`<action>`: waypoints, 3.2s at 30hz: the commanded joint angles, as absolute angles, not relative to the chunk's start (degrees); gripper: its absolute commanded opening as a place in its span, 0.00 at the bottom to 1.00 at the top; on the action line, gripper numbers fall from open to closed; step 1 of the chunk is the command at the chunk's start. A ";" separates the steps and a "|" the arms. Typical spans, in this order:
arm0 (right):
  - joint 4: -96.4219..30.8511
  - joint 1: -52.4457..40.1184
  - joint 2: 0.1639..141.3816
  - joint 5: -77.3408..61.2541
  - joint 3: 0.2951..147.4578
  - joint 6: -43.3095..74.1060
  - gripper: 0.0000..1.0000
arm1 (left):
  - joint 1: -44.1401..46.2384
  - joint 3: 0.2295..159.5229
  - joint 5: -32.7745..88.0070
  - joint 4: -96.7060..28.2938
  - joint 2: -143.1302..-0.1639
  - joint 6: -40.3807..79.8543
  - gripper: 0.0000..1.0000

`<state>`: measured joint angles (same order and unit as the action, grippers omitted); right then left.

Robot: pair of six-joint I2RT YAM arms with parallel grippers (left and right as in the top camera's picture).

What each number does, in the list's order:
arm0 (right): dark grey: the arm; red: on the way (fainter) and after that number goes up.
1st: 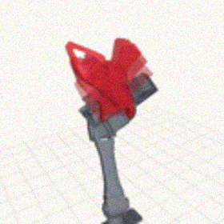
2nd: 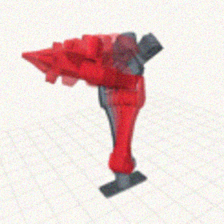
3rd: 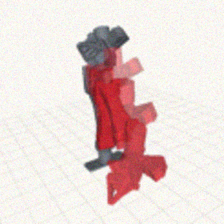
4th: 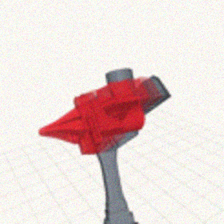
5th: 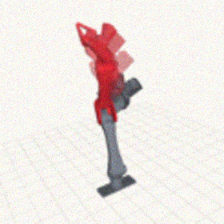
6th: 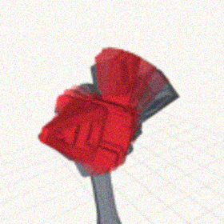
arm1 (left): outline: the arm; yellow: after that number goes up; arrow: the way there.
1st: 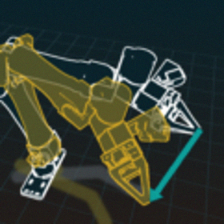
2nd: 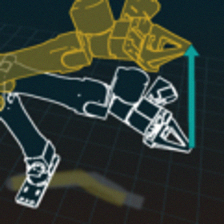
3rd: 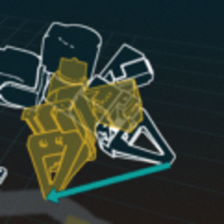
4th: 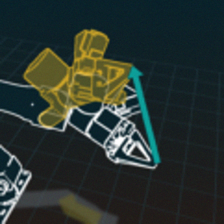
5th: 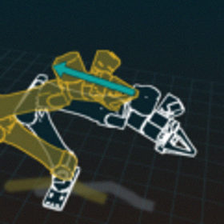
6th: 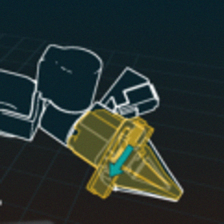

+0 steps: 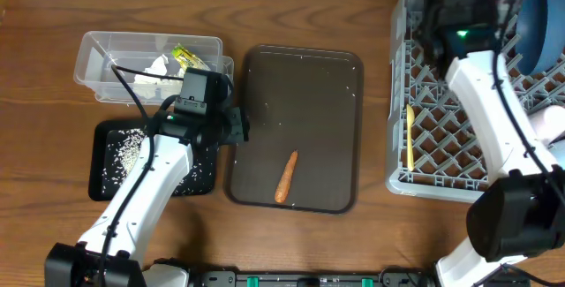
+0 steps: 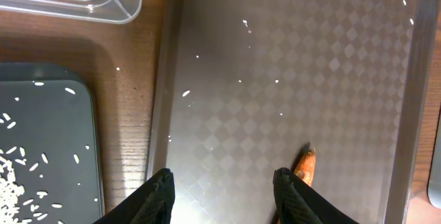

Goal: Sort waste into correct bins and load items into the dishwasher rack
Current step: 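Carry the light-blue bowl with the right gripper into the rack, then lower the bowl into the rack slot beside the blue plate and release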

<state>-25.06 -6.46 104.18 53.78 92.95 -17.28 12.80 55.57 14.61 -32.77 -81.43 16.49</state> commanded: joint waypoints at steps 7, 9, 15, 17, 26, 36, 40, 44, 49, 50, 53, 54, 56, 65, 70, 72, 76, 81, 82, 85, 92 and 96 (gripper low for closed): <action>-25.10 0.21 109.43 59.18 93.10 -28.99 0.01 | 12.56 56.12 14.06 -32.75 -81.21 15.97 0.49; -25.15 0.43 110.67 58.63 93.10 -29.10 0.01 | 12.56 56.12 14.06 -32.75 -81.21 15.97 0.49; -27.68 0.36 114.02 53.65 93.08 -29.21 0.01 | 12.56 56.12 14.06 -32.77 -81.21 15.99 0.49; -28.58 0.14 115.07 52.05 93.06 -29.19 0.01 | 12.56 56.12 14.06 -32.77 -81.21 15.99 0.49; -33.69 -0.47 117.80 52.12 93.01 -23.53 0.01 | 12.56 56.12 14.06 -32.77 -81.21 15.97 0.49; -41.17 -4.03 117.80 52.01 93.01 -20.47 0.02 | 12.56 56.12 14.04 -32.75 -81.23 15.97 0.49; -46.02 -5.34 117.80 52.01 93.01 -15.66 0.06 | 12.56 56.12 14.04 -32.73 -81.21 15.97 0.49; -49.93 -5.98 117.80 52.84 93.01 -9.23 0.07 | 12.56 56.12 14.04 -32.73 -81.21 15.97 0.49; -50.13 -5.98 117.64 68.69 93.01 -3.03 0.01 | 12.56 56.12 14.06 -32.77 -81.21 15.97 0.49; -49.74 -6.02 117.64 72.47 93.01 -2.52 0.01 | 12.56 56.12 14.06 -32.75 -81.21 15.97 0.49; -47.22 -6.02 117.64 78.46 93.01 -2.42 0.01 | 12.56 56.12 14.04 -32.73 -81.21 15.97 0.49; -46.65 -6.02 117.64 78.28 93.01 -2.44 0.01 | 12.56 56.12 14.04 -32.71 -81.21 15.97 0.49; -45.71 -5.98 117.64 76.90 93.01 -3.66 0.01 | 12.56 56.12 14.04 -32.73 -81.21 15.97 0.49; -39.18 -6.17 117.67 67.24 93.01 -11.88 0.01 | 12.56 56.12 14.06 -32.75 -81.21 15.97 0.49; -39.09 -6.11 117.82 67.05 92.99 -11.90 0.01 | 12.56 56.12 14.04 -32.75 -81.21 15.97 0.49; -38.17 -5.67 117.82 71.09 92.99 -11.94 0.01 | 12.56 56.12 14.06 -32.75 -81.21 15.97 0.49; -34.39 -4.67 117.82 74.76 92.99 -17.76 0.01 | 12.56 56.12 14.06 -32.71 -81.23 15.97 0.49; -34.33 -4.71 117.82 72.62 92.99 -20.01 0.01 | 12.56 56.12 14.04 -32.53 -81.21 15.97 0.49; -34.83 -4.91 117.82 72.01 92.99 -19.99 0.01 | 12.56 56.12 14.04 -32.51 -81.21 15.97 0.50; -35.79 -5.23 117.89 70.81 92.92 -19.77 0.01 | 12.56 56.12 14.04 -32.58 -81.21 15.97 0.49; -36.21 -5.28 118.15 70.02 91.94 -19.75 0.01 | 12.56 56.12 14.04 -32.53 -81.21 15.97 0.49; -36.03 -5.48 118.15 68.71 89.84 -19.62 0.01 | 12.56 56.12 14.04 -32.51 -81.21 15.97 0.49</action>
<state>-35.90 -4.95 117.38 70.19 92.01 -19.16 12.80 55.57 14.61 -32.62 -81.43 16.49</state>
